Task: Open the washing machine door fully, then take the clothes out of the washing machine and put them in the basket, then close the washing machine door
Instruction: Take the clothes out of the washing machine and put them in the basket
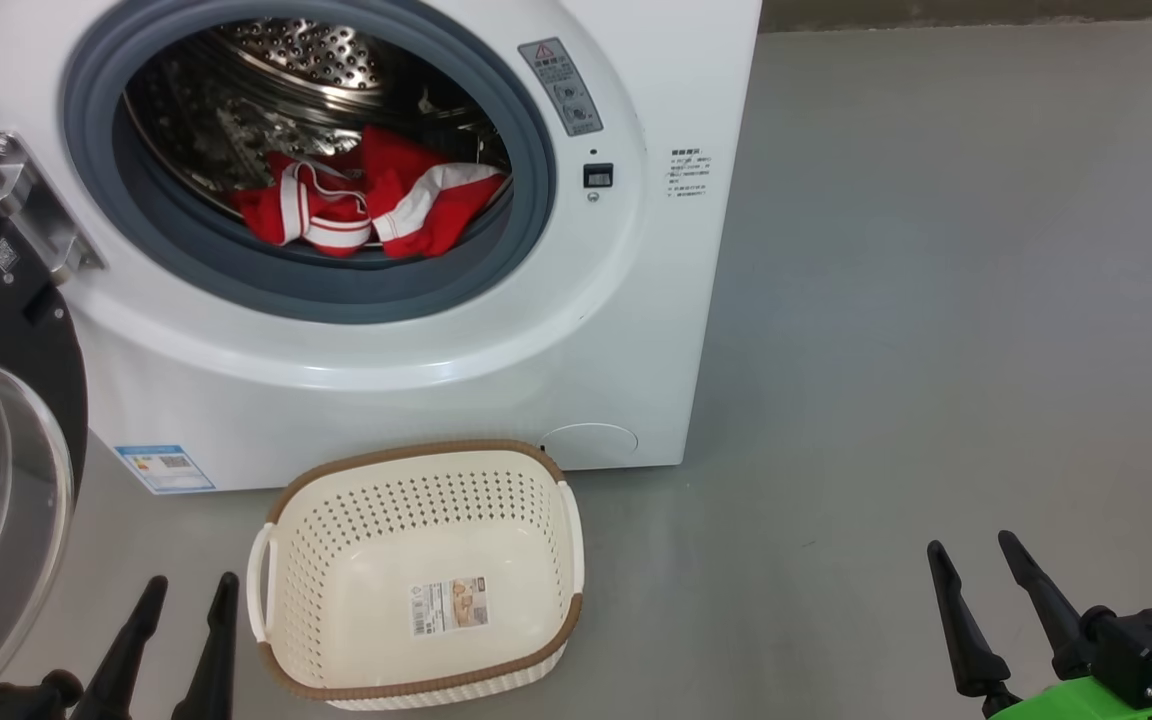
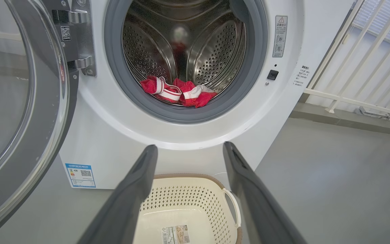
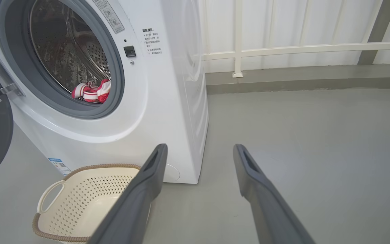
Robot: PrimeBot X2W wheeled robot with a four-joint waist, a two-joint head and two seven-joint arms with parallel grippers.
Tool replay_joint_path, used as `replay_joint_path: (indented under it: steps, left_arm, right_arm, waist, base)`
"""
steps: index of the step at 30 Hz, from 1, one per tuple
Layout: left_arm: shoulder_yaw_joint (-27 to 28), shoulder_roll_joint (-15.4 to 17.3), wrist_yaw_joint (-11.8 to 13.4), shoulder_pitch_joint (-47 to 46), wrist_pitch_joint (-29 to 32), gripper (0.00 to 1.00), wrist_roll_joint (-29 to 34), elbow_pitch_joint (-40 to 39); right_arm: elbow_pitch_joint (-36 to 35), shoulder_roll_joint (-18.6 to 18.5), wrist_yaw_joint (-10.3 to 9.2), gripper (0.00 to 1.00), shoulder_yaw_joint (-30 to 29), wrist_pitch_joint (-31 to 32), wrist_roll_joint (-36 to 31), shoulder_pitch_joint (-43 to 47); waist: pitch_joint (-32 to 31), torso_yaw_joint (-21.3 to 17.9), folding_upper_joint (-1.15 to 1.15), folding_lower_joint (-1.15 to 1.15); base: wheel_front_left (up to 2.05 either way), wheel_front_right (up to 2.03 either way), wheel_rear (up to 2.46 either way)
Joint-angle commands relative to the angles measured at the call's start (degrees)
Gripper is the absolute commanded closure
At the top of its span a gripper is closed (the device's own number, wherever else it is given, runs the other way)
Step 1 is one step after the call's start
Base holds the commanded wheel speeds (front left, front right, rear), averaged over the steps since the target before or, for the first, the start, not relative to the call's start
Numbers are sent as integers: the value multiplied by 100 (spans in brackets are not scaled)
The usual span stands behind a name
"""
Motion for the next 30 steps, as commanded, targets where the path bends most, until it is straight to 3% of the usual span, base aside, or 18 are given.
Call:
replay_joint_path:
  steps: [1, 9, 30]
  left_arm:
    - [244, 121, -11, -225, -47, 0, 23, -156]
    - [279, 133, -11, -273, -47, 0, 2, -218]
    - [390, 93, -11, -341, -47, 0, 40, -251]
  right_arm:
    - [-144, -72, 9, 0, 124, -69, -3, -155]
    - [-149, -38, 9, 0, 147, -69, -40, -194]
    - [-121, -2, 9, 0, 175, -69, -54, -260]
  waist:
    - [15, 3, 0, 0]
    - [78, 5, 0, 0]
    - [126, 43, 0, 0]
  base:
    - [0, 0, 0]
    - [26, -29, 3]
    - [93, -97, 4]
